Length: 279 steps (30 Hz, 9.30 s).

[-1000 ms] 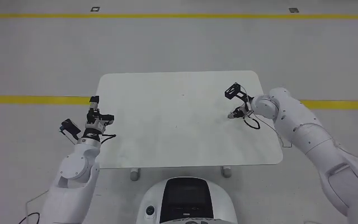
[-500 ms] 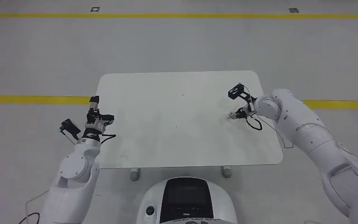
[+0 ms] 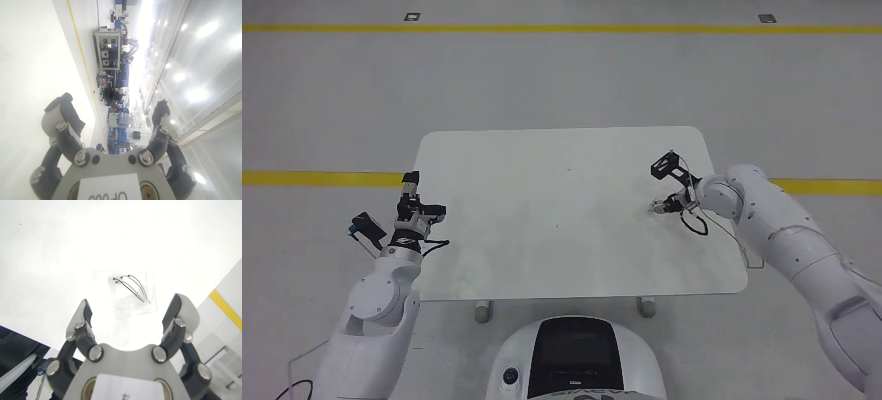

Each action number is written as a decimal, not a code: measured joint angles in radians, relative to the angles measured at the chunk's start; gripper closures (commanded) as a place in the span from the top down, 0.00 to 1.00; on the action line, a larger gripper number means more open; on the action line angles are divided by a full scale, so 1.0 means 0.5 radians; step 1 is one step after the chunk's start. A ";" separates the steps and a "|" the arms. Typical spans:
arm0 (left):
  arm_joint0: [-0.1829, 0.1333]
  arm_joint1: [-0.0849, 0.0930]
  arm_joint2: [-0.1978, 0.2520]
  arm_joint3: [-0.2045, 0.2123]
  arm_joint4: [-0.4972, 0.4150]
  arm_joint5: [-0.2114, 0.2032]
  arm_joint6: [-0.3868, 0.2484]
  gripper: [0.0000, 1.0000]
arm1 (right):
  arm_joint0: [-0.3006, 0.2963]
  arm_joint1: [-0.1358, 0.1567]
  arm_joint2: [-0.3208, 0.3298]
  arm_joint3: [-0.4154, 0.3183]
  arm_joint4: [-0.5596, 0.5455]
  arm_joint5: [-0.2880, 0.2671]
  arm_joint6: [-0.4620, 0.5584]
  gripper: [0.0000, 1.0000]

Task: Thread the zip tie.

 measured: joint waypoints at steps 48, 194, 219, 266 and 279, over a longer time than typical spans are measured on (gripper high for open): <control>0.000 0.000 0.000 0.000 0.000 0.000 0.000 1.00 | 0.086 -0.225 -0.194 0.503 -0.069 -0.053 -0.209 0.29; 0.000 0.000 0.000 0.000 0.000 0.000 0.000 1.00 | -0.180 0.409 0.035 -0.352 1.717 -0.005 -0.076 0.00; 0.035 0.005 0.402 -0.239 1.359 0.015 0.090 1.00 | -0.211 0.317 0.151 -0.319 2.145 0.315 0.033 0.00; -0.705 -0.116 1.646 -0.022 3.665 0.388 -0.415 1.00 | -0.207 0.166 0.312 -0.236 2.476 0.843 0.055 0.00; -1.180 0.026 2.156 0.187 3.978 0.505 -0.481 1.00 | -0.164 0.088 0.335 -0.172 2.670 1.142 0.179 0.00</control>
